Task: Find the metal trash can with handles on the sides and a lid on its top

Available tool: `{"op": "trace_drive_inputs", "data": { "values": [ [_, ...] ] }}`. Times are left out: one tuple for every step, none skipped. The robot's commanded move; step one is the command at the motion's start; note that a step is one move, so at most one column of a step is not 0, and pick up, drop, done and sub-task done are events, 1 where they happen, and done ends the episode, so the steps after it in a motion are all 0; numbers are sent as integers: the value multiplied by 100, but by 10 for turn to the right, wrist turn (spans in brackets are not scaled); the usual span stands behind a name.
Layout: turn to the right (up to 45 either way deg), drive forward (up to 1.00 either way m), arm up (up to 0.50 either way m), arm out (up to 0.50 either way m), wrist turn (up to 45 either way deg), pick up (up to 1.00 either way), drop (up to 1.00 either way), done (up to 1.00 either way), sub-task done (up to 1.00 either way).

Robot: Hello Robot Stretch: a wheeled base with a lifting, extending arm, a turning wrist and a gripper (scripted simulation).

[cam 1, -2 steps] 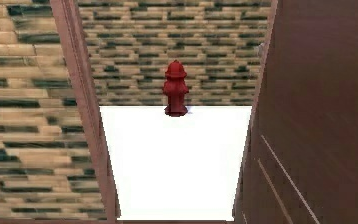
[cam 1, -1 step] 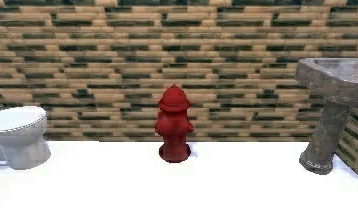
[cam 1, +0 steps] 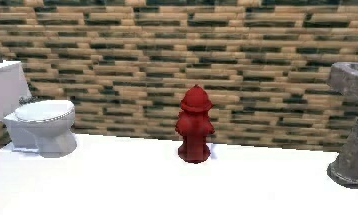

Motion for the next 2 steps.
{"op": "trace_drive_inputs", "data": {
  "values": [
    [0,25,0,0,0,0,0,0,0],
    [450,0,0,0,0,0,0,0,0]
  ]
}}
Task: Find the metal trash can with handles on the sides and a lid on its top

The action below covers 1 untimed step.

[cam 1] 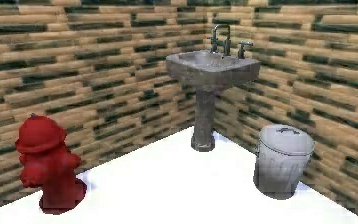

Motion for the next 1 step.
{"op": "trace_drive_inputs", "data": {
  "values": [
    [240,0,0,0,0,0,0,0,0]
  ]
}}
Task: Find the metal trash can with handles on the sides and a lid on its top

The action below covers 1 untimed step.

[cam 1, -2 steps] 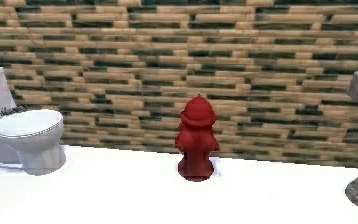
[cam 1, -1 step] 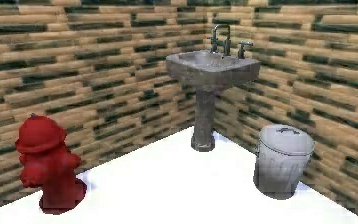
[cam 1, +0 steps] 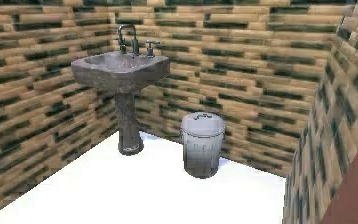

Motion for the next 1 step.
{"op": "trace_drive_inputs", "data": {
  "values": [
    [0,35,0,0,0,0,0,0,0]
  ]
}}
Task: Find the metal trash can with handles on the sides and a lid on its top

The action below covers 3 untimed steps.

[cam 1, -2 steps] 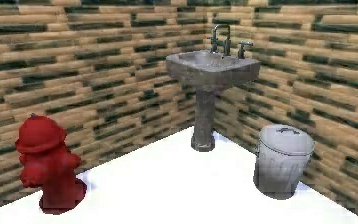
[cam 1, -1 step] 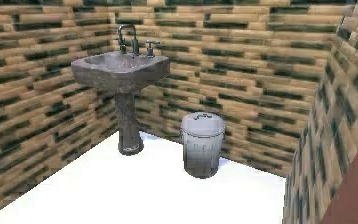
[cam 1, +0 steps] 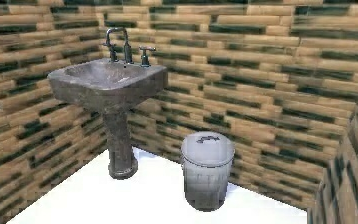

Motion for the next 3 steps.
{"op": "trace_drive_inputs", "data": {
  "values": [
    [90,0,0,0,0,0,0,0,0],
    [0,35,0,0,0,0,0,0,0],
    [0,0,0,0,0,0,0,100,0]
  ]
}}
